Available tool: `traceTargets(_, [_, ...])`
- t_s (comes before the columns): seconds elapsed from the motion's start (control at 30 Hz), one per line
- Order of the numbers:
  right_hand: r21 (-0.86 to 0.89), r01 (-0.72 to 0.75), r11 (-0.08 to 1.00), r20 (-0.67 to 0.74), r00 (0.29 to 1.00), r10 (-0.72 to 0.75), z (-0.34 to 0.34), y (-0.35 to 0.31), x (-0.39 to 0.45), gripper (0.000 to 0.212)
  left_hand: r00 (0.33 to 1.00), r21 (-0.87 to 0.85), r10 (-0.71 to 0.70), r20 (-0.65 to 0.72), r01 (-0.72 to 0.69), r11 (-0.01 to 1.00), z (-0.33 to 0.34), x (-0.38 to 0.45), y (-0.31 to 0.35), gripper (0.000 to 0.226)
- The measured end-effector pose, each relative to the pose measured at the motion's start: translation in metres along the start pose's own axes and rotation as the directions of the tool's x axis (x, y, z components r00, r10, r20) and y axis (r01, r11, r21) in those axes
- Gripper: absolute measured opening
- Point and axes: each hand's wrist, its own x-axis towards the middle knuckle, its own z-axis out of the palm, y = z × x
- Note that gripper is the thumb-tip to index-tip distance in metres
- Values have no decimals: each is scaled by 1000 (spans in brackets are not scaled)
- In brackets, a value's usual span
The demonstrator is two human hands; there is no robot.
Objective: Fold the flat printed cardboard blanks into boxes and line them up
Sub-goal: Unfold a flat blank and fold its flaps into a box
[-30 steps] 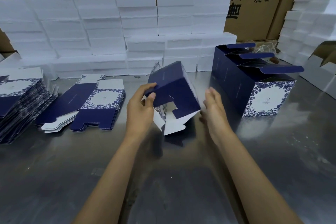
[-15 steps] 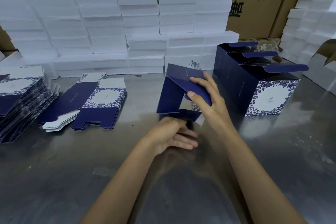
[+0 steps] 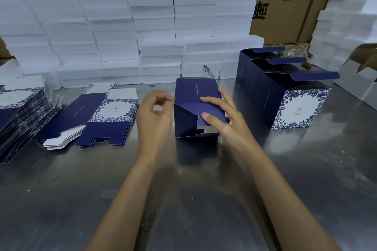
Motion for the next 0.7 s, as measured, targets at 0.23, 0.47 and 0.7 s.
traceTargets(0.23, [21, -28, 999, 149, 988, 25, -8, 0, -4, 78, 961, 130, 1, 278, -39, 991, 6, -3, -15, 40])
traceTargets(0.47, [40, -56, 998, 206, 978, 47, -23, 4, -2, 85, 958, 151, 10, 285, -56, 987, 3, 2, -18, 34])
traceTargets(0.7, [36, 20, 999, -25, 1000, -19, 1, -2, 1, 33, 964, 67, 1, 266, -19, 998, 9, -4, -10, 27])
